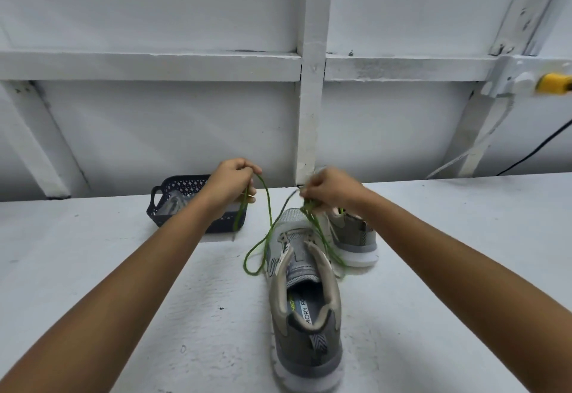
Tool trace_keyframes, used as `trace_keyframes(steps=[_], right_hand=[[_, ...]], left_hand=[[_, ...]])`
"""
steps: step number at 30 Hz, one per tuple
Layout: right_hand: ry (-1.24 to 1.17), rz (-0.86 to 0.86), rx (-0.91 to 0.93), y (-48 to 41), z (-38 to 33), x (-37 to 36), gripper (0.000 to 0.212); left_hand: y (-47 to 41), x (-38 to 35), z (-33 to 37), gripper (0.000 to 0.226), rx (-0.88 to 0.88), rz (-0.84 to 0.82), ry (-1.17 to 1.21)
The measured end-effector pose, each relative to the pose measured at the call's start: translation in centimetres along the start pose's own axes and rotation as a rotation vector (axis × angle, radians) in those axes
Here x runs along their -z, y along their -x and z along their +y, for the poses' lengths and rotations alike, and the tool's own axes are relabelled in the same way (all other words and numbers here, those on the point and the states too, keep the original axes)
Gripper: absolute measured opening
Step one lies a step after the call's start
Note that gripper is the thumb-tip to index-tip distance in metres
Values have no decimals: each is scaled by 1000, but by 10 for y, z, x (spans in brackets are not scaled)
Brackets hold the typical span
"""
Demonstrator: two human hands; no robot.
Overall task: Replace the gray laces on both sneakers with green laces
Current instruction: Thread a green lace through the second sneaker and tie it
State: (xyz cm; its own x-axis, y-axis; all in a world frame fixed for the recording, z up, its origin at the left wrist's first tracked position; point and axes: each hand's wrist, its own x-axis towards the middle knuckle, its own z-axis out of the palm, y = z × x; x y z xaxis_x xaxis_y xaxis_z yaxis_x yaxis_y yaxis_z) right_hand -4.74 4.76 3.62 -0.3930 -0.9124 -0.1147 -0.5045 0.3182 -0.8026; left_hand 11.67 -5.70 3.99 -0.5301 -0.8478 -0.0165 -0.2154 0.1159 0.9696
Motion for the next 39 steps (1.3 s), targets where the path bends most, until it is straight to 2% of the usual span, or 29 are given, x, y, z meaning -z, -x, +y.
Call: trace_keyframes(steps=[2, 5, 6, 9, 11, 13, 16, 19, 21, 22, 24, 26, 29, 33, 37, 39], right_hand=[[-80, 131, 120, -4, -20, 13, 15], [-169, 193, 273, -7, -45, 32, 19], [-106, 201, 289, -8, -49, 37, 18], [294, 229, 340, -11, -46, 46, 21], [424, 249, 401, -13, -39, 46, 22], [281, 246, 370, -12, -33, 43, 21], [-123, 156, 271, -10, -31, 39, 18], [-299, 105, 301, -5, -35, 40, 18], [-347, 106, 336, -1, -40, 41, 16], [-337, 114, 348, 1, -42, 42, 15], [-302, 76, 338, 4, -43, 43, 15], [-312, -38, 280, 7, -37, 38, 15], [-296, -252, 207, 12, -24, 23, 14], [-151, -445, 215, 19, -13, 4, 15], [-78, -416, 234, 20, -11, -9, 14], [-105, -367, 241, 19, -11, -10, 15]], left_hand=[[0, 1, 4, 32, -23, 1, 2], [0, 3, 8, 33, -57, -5, -20], [0, 3, 9, 33, -56, -8, -22], [0, 2, 7, 33, -38, -17, 2], [0, 0, 3, 33, -24, -24, -2], [-2, -3, 0, 33, -17, -24, -30], [-6, -9, -5, 28, -47, -25, -122], [-8, -16, -6, 22, -88, -95, -306], [-10, -24, -6, 26, -72, -102, -324], [-10, -27, -5, 27, -43, -86, -236], [-12, -31, 1, 28, 64, -76, 116], [-12, -30, 7, 26, 172, -127, 479], [-12, -28, 15, 25, 263, -180, 762], [-13, -28, 19, 24, 302, -156, 853], [-14, -28, 18, 22, 303, -125, 862], [-12, -26, 14, 16, 285, -122, 767]])
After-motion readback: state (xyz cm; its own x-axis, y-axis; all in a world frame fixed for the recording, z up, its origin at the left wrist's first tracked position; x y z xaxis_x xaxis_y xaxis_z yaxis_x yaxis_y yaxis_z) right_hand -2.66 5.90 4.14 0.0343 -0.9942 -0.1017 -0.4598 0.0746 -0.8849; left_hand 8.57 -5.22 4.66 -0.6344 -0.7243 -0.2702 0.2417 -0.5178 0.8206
